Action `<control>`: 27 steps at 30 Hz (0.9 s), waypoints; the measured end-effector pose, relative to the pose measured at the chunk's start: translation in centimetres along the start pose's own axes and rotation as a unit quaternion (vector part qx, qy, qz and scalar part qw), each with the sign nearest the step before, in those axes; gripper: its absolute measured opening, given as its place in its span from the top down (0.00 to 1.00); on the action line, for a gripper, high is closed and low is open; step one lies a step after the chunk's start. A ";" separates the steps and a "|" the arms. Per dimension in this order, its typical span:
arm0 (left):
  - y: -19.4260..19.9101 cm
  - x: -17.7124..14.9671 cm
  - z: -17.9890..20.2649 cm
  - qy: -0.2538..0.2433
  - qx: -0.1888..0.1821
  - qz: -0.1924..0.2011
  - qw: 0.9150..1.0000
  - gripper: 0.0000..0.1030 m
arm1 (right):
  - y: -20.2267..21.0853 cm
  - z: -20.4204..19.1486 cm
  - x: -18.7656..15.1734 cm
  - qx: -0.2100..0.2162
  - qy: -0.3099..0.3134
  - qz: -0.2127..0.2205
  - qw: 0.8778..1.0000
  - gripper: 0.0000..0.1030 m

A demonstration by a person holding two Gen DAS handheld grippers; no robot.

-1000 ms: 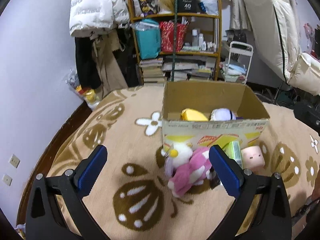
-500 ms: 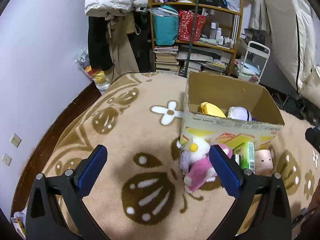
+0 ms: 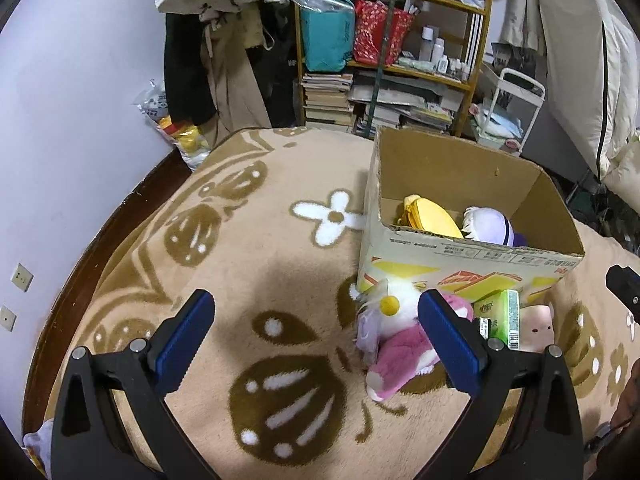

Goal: Organize soft objects
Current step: 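Withdraw both grippers from the box toward the remaining toys, then grasp the clear plastic bag with the left gripper while the right gripper grasps the pink cube plush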

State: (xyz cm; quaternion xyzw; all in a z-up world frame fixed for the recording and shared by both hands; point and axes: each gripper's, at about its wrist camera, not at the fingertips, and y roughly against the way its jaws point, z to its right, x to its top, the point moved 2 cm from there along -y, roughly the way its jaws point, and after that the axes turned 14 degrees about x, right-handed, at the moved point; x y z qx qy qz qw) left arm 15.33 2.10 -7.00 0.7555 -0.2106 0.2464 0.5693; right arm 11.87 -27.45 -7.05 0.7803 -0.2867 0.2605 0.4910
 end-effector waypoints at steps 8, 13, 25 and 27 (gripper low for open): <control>-3.0 -0.3 1.1 -0.007 -0.010 -0.048 0.999 0.02 | -2.4 1.4 -0.8 -0.008 -0.028 -0.046 0.999 0.00; -4.9 -0.8 1.1 -0.016 -0.015 -0.082 0.996 0.02 | -4.0 2.5 -1.9 -0.004 -0.058 -0.080 0.995 0.00; -8.2 -2.3 1.3 -0.029 -0.011 -0.155 0.987 0.02 | -7.5 3.3 -3.7 -0.028 -0.072 -0.144 0.987 0.00; -8.4 -2.4 1.2 -0.028 -0.010 -0.161 0.987 0.02 | -7.8 3.3 -4.0 -0.032 -0.069 -0.151 0.986 0.00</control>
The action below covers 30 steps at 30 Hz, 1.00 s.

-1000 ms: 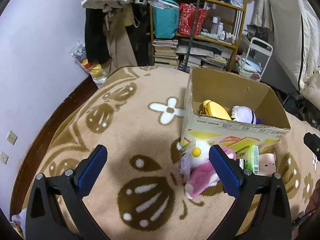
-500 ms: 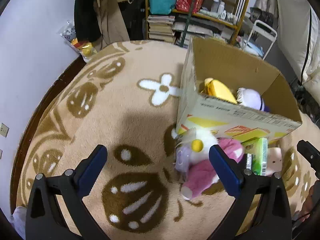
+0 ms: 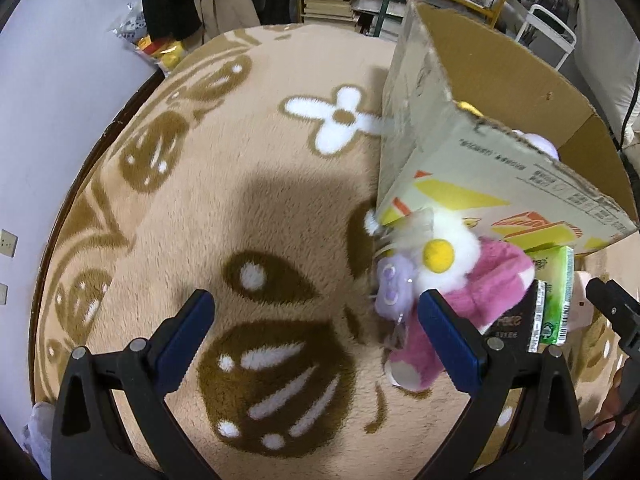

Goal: Organize soft objects
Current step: 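Grasp the clear plastic bag with the left gripper while the right gripper grasps the pink cube plush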

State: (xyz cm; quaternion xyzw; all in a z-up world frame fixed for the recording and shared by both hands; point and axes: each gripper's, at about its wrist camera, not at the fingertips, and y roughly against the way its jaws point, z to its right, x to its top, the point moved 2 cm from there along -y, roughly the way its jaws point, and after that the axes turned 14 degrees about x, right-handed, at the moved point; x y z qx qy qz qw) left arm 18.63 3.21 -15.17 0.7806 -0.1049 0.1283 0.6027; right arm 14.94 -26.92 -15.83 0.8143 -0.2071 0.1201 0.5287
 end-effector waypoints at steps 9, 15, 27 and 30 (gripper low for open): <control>-1.0 -0.1 0.4 0.001 -0.003 -0.009 1.000 0.02 | -1.3 0.0 -0.4 -0.007 0.005 -0.028 1.000 0.00; -1.6 -0.1 0.4 0.011 -0.010 -0.012 1.000 0.02 | -1.6 0.3 -0.4 -0.004 -0.005 -0.032 0.999 0.00; -2.7 0.1 0.3 0.035 -0.069 -0.016 0.997 0.55 | -1.7 -0.4 -0.5 0.011 0.007 -0.039 0.999 0.12; -2.3 0.1 0.8 0.029 -0.074 -0.004 0.997 0.63 | -1.7 -0.4 -0.6 0.026 0.000 -0.041 0.999 0.18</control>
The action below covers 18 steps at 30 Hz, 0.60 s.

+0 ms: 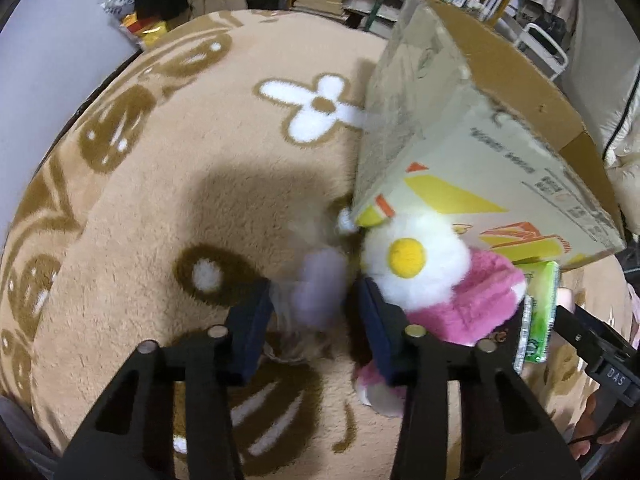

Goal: Organize soft objects
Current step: 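Grasp the clear plastic bag with the left gripper while the right gripper grasps the pink cube plush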

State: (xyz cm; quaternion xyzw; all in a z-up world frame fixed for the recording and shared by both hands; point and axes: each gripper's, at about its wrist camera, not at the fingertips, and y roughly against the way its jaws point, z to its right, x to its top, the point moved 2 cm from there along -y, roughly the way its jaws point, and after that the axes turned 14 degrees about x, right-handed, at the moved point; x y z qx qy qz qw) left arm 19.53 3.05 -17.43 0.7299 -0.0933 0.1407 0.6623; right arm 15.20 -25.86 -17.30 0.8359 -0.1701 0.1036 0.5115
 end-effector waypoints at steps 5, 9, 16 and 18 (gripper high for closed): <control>0.3 0.0 0.4 -0.010 -0.004 0.010 1.000 0.75 | -0.4 -0.3 -0.2 0.017 -0.001 -0.009 1.000 0.30; 0.6 0.1 0.0 0.007 -0.021 0.013 1.000 0.80 | -0.8 -1.2 -0.4 0.005 0.020 -0.017 1.000 0.44; 2.3 -0.7 0.1 0.010 -0.042 0.043 0.998 0.84 | 0.2 -2.8 -0.4 -0.028 0.050 0.004 0.998 0.62; 3.0 -0.9 0.3 0.007 -0.042 0.056 0.998 0.84 | 0.9 -3.0 -0.5 -0.038 0.057 0.014 0.998 0.63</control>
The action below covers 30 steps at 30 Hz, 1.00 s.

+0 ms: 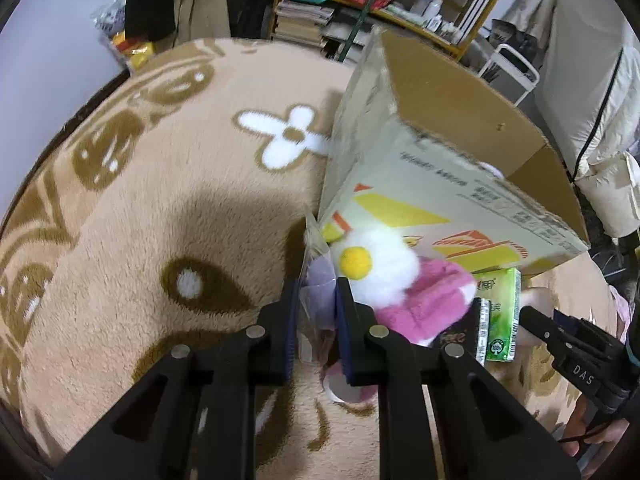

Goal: Organize soft objects
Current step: 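Grasp the clear plastic bag with the left gripper while the right gripper grasps the pink cube plush, then lift the plastic bag with the left gripper while the right gripper carries the pink cube over the box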

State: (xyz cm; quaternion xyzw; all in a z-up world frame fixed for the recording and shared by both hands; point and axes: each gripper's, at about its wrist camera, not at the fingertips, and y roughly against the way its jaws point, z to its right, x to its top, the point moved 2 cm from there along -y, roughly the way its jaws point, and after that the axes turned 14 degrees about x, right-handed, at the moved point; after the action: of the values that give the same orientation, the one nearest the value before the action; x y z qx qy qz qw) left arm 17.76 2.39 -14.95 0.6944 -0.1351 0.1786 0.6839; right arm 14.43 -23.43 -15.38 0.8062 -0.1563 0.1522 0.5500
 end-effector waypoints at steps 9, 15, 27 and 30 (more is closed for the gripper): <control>5.4 -1.1 0.4 -0.020 0.047 0.094 0.994 0.84 | 3.5 0.8 0.1 0.011 -0.012 0.052 0.998 0.64; 10.2 -1.8 0.6 -0.025 0.039 0.169 0.984 0.84 | 7.0 -0.1 0.0 0.030 0.002 0.110 0.994 0.65; 16.4 -1.4 1.4 -0.021 0.024 0.297 0.954 0.84 | 12.0 -2.0 2.1 0.059 0.042 0.233 0.970 0.68; 17.2 -1.2 2.3 -0.037 0.040 0.322 0.945 0.84 | 12.6 -2.4 2.7 0.059 0.057 0.245 0.966 0.68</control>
State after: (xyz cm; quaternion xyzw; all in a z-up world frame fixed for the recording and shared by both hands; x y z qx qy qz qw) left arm 9.44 -0.47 0.03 0.6467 -0.3689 0.3687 0.5566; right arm 11.43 -25.77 -2.83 0.7642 -0.3088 0.3368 0.4552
